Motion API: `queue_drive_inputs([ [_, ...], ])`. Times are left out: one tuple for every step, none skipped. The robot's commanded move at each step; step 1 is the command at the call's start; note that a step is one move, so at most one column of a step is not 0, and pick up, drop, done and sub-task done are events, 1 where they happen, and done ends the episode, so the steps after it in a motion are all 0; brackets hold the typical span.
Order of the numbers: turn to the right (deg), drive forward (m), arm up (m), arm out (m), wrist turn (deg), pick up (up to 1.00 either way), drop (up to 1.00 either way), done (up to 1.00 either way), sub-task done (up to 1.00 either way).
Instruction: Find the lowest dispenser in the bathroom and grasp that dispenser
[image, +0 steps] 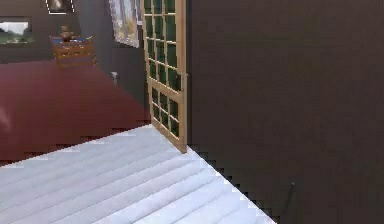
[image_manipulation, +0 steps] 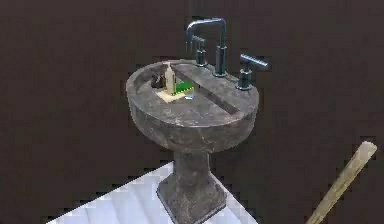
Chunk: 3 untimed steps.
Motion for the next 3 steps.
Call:
queue_drive_inputs([
  [45.0,0.0,0.0,0.0,0.0,0.0,0.0,0.0,0.0],
  [9.0,0.0,0.0,0.0,0.0,0.0,0.0,0.0,0.0],
  [0.0,0.65,0.0,0.0,0.0,0.0,0.0,0.0,0.0],
])
